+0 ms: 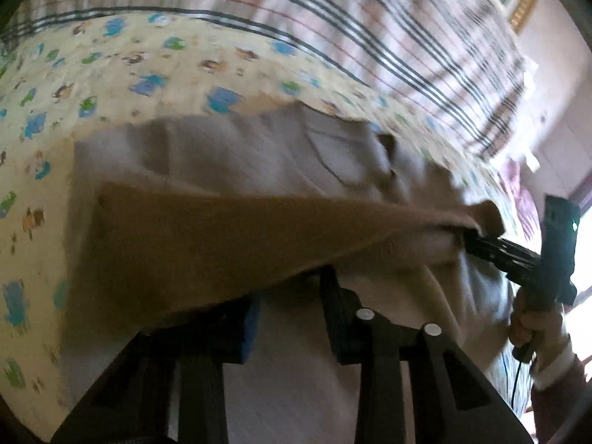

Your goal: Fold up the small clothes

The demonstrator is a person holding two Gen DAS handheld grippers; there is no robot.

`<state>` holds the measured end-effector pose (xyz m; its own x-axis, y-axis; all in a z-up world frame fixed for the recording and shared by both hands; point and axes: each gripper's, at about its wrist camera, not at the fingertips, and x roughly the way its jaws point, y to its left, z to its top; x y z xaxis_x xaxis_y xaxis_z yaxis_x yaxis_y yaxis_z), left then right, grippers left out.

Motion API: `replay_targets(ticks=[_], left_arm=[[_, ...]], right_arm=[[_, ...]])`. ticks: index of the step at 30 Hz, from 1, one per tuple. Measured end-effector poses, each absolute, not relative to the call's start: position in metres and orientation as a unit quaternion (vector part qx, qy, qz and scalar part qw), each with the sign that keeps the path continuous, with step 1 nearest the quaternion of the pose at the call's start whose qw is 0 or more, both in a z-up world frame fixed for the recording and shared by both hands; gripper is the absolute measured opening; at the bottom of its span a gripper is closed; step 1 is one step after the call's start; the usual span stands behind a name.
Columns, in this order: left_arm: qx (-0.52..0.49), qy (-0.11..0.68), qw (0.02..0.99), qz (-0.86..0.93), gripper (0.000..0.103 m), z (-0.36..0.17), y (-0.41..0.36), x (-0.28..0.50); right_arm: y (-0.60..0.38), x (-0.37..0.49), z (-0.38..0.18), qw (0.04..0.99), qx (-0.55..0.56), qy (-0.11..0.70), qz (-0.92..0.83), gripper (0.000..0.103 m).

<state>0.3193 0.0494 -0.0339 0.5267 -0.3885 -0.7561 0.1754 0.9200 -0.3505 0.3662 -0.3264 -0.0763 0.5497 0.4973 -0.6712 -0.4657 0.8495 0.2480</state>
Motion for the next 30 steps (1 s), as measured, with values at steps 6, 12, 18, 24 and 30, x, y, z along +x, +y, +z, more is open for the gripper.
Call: replay_targets(ticks=[6,12,18,24,30], left_arm=[[-0.143,0.443,0.88,-0.1,0.029,-0.032,0.093,0.362],[-0.204,0.412,0.886,-0.061,0.029,-0.025,0.134,0.335],[-0.262,0.38,0.887,-0.033,0.042,-0.014,0.154,0.269],[-0.277,0.38,0.881,-0.055,0.042,-0.01,0.142,0.197],[-0.283,0.408,0.864,-0.083,0.045,-0.023,0.112,0.143]], right_arm=[[-0.361,0.402,-0.074,0.904,0.1,0.362,0.203,0.032],[-0.395,0.383,-0.069,0.904,0.184,0.345,0.175,0.036],[-0.421,0.36,-0.063,0.894,0.241,0.339,0.165,0.036],[-0.418,0.317,-0.059,0.889,0.24,0.343,0.185,0.036],[-0.394,0.272,-0.073,0.876,0.226,0.366,0.217,0.036]])
